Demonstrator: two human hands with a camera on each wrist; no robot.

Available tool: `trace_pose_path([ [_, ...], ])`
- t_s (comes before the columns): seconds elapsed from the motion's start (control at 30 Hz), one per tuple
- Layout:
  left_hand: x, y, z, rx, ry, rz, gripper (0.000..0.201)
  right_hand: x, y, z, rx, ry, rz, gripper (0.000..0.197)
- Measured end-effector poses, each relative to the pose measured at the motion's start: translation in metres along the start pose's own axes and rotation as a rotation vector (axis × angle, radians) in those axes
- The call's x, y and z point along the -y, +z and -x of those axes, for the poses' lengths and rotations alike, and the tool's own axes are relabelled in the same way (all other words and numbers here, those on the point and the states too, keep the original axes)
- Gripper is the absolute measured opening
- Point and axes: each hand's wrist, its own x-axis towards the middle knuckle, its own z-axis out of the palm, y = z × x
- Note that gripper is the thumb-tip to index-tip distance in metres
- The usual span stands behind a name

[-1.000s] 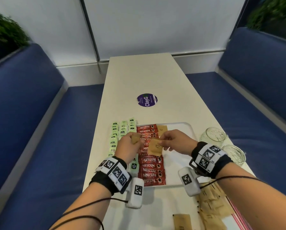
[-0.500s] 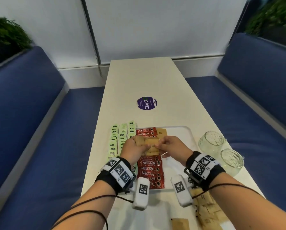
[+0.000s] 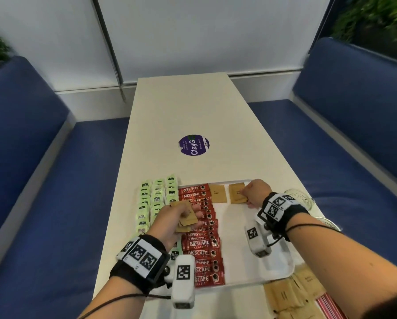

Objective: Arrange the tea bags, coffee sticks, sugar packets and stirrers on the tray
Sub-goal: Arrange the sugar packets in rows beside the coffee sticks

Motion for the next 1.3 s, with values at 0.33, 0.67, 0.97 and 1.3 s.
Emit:
trace_pose_path([
  [0.33, 0.005, -0.007, -0.004, -0.045, 0.015, -0.008, 0.027, 0.009, 0.013, -0.022, -0.049, 0.053, 0.015, 0.026],
  [0.67, 0.008, 0.001, 0.012, -0.027, 0.052, 0.007, 0.029, 0.003, 0.009, 0.022, -0.170, -0.217, -0.078, 0.018],
  [0.97, 0.024, 0.022, 0.022, -0.061, 0.124, -0.060, 0.025, 0.016, 0.029, 0.107, 0.286, -0.428, -0.252, 0.026],
  [1.3, 0.018, 0.014, 0.043, -0.233, 0.477, -0.917, 0.011, 0.010, 0.009, 0.117, 0.122, -0.561, 0.149, 0.009],
])
